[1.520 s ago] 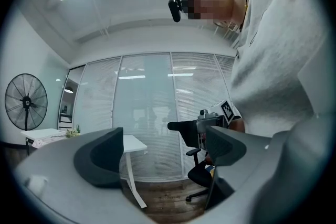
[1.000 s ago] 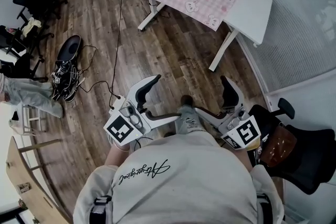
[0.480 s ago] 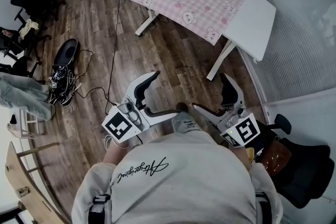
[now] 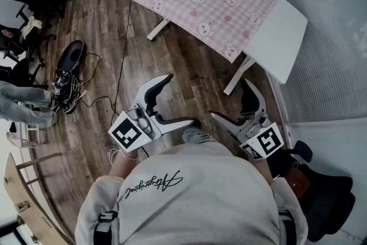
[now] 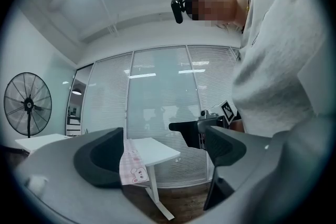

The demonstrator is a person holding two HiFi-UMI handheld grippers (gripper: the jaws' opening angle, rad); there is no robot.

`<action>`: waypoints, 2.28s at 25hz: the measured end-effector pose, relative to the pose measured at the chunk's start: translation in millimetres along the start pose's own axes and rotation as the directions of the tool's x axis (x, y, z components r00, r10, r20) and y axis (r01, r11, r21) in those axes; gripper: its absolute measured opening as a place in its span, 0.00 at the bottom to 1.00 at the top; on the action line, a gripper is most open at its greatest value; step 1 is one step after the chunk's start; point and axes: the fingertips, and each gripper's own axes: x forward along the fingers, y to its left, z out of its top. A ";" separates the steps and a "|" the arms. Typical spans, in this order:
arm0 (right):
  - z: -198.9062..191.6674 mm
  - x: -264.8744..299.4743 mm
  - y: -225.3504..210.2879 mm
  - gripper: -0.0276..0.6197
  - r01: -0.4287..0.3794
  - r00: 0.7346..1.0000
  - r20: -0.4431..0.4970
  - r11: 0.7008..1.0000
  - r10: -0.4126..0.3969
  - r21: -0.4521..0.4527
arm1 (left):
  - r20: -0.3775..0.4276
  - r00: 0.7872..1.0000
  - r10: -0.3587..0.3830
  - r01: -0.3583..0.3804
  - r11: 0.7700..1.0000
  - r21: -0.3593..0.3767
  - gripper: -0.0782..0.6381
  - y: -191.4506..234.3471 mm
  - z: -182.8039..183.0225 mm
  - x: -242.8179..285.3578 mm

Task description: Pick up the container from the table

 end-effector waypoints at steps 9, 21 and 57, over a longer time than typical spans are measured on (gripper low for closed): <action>3.9 14.3 -67.8 0.80 -0.030 1.000 0.006 0.999 0.030 -0.012 | -0.002 1.000 0.006 -0.006 1.000 0.020 0.76 40.0 -7.2 60.0; -0.2 43.1 -102.7 0.80 -0.038 0.999 0.019 0.999 0.037 0.030 | -0.025 0.999 0.028 -0.028 1.000 0.008 0.76 74.2 -17.1 76.6; -32.1 70.4 -145.0 0.80 -0.069 0.997 -0.012 0.996 0.070 0.052 | -0.032 0.991 0.127 -0.127 0.992 -0.001 0.76 120.3 -50.3 88.2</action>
